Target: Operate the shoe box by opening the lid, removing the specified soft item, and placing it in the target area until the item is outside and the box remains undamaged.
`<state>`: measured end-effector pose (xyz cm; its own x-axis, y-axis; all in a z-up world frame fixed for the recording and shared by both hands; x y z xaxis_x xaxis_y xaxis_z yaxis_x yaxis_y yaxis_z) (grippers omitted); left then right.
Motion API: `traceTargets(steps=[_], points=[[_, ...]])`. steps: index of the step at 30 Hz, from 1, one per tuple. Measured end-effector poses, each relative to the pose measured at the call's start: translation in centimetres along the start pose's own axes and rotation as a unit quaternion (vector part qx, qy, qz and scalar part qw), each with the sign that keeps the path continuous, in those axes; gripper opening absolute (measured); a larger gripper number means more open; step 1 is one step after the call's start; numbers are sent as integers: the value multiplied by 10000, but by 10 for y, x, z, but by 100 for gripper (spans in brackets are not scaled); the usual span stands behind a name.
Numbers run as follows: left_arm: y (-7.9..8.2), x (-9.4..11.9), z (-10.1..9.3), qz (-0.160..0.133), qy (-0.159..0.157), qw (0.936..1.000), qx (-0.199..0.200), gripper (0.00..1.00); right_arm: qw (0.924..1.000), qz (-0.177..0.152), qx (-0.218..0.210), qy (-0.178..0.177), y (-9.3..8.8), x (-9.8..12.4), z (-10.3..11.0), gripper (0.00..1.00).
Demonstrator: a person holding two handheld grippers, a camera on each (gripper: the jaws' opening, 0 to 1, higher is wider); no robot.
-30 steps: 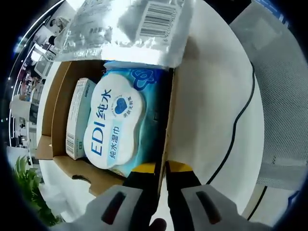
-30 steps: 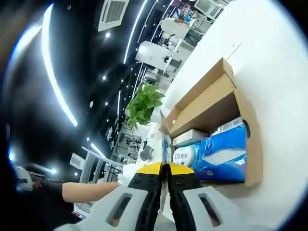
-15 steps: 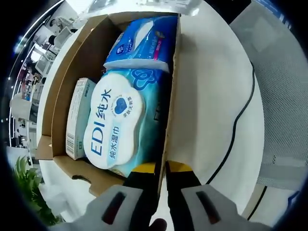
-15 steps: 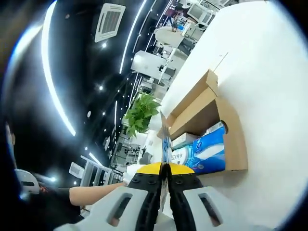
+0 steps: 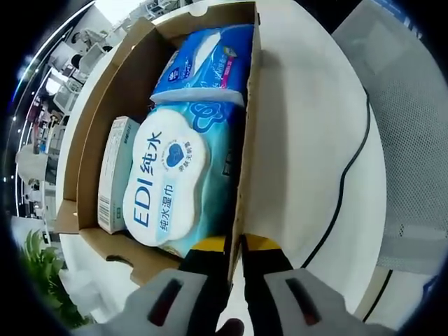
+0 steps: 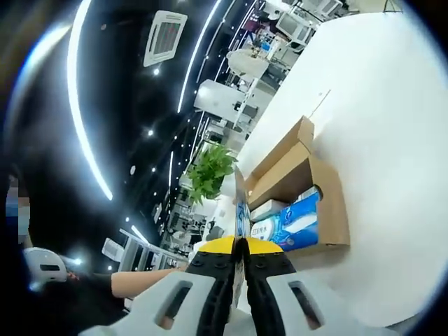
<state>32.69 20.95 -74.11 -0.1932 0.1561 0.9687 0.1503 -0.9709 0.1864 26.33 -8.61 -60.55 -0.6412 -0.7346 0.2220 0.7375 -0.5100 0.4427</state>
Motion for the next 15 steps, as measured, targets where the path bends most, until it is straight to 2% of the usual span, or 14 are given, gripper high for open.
traceTargets(steps=[5,15], points=[[0,-1,1,23,-28,10000,6,5,9999,-67,83,-126,3,12,-3,0],[-1,0,1,-5,-5,10000,2,6,9991,-321,-24,-275,14,31,-12,0]])
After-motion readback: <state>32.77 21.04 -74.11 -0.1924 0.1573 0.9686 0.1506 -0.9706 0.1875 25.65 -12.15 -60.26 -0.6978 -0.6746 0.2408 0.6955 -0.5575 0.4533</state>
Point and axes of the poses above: the point that each gripper's makers call its tool centre point, and the gripper's own axes: x roughly backward along the fingers, z roughly to its left, y roughly out of its top, the point moved 6 cm from there along x, roughly backward along the fingers, and after that the axes turned 5 degrees about x, right-handed, at the moved point
